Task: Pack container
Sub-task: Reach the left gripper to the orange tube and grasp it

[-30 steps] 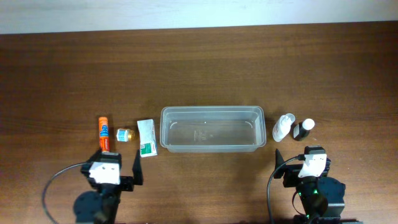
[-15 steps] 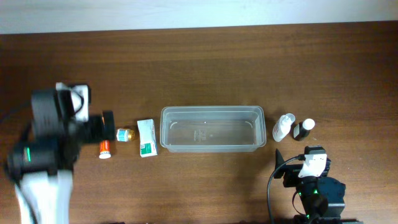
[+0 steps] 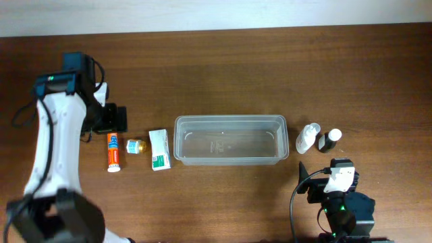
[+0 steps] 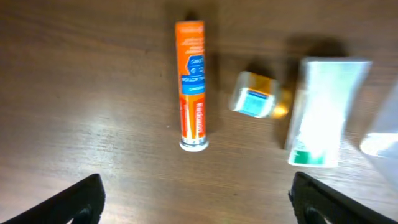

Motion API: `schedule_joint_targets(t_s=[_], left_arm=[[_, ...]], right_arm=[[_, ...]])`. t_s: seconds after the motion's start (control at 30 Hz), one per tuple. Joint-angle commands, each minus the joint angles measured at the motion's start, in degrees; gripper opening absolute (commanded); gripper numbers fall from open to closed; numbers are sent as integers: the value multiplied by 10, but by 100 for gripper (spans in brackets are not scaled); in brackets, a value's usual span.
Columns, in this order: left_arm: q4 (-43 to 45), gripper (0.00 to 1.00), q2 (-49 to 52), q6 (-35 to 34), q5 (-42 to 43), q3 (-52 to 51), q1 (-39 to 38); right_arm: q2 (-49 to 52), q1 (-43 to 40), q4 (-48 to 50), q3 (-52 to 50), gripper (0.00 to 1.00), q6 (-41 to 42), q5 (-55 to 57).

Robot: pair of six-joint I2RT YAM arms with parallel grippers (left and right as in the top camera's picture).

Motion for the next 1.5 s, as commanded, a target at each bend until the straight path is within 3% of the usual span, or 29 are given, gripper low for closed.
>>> schedule_joint_targets(t_s=[0.0, 0.23, 0.67, 0.9, 1.3, 1.4, 1.43, 1.47], left_arm=[[5, 94, 57, 3, -16, 8, 25], [38, 95, 131, 43, 36, 8, 76], [63, 91, 223, 64, 38, 8, 79], [85, 60, 240, 64, 38, 8, 79], [88, 57, 268, 63, 34, 3, 79], [84, 34, 268, 63, 34, 4, 79], [76, 21, 268, 63, 34, 8, 79], [68, 17, 268, 59, 34, 15, 79]], right_arm=[[-4, -4, 0, -4, 98, -4, -7], [-4, -4, 0, -4, 98, -4, -7], [-4, -4, 0, -4, 98, -4, -7], [-4, -4, 0, -4, 98, -4, -7], [-4, -4, 0, -4, 98, -4, -7], [-4, -4, 0, -4, 98, -4, -7], [-4, -4, 0, -4, 98, -4, -7], [-4, -4, 0, -4, 98, -4, -7]])
